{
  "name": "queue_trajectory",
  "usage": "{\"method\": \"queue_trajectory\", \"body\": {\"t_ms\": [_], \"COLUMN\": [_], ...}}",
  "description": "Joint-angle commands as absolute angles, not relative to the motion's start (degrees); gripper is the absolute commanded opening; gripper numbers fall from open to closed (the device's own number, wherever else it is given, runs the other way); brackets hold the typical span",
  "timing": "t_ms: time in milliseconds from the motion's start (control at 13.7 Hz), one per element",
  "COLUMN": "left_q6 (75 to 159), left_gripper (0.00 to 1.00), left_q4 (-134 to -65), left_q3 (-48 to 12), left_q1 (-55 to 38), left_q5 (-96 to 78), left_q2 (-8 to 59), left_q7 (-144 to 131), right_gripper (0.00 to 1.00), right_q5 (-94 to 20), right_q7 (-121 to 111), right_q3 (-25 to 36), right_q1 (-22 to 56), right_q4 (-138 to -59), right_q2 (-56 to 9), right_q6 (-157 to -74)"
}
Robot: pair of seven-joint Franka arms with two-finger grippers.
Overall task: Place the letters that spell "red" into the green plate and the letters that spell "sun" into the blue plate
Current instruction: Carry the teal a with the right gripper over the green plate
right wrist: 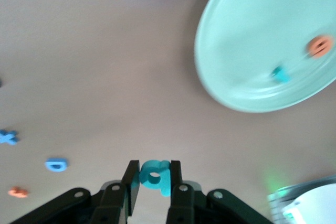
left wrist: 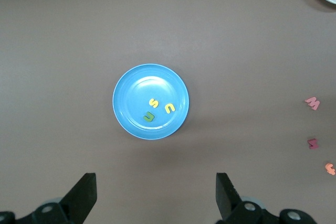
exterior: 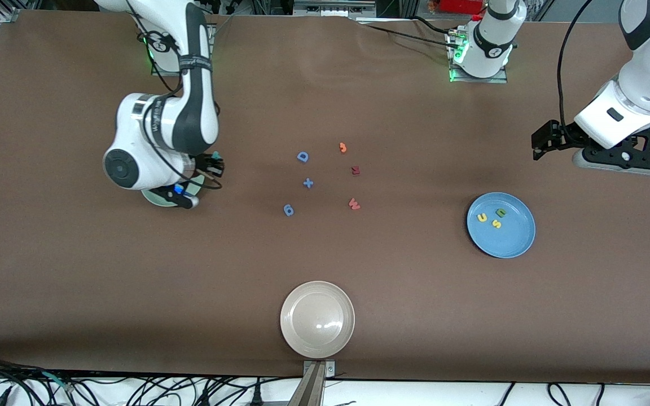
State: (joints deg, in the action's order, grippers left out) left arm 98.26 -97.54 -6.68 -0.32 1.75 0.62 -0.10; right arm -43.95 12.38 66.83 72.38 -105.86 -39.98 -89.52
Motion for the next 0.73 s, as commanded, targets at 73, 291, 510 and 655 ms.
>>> {"method": "queue_trajectory", "body": {"t_ms": [73, 291, 510, 655], "left_q6": [97.56, 97.56, 97.56, 97.56], "left_gripper": [1.0, 1.0, 1.0, 1.0], "left_q4": [-97.21, -97.21, -97.21, -97.21], "left_q3": [-5.89, -5.89, -5.89, -5.89], "left_q1": [-0.7, -0.7, -0.7, -0.7], "left_q5": [0.0, 0.09, 0.09, 0.09], "left_q2": [0.0, 0.0, 0.0, 0.0], "left_q7": [1.67, 1.67, 1.67, 1.67], "right_gripper": [0.12, 0.12, 0.12, 0.12], "right_q5": [-41.31, -41.31, -41.57, -42.01], "right_q7": [-0.66, -8.15, -11.15, -13.44], "right_q3": [66.8, 66.71, 65.05, 62.5], "right_q1": [65.94, 62.32, 61.44, 60.13], "right_q4": [-106.26, -106.43, -108.53, -110.47], "right_q2": [-41.91, -45.34, -47.02, -47.02], "right_q6": [-88.85, -89.73, -94.37, -98.68]}}
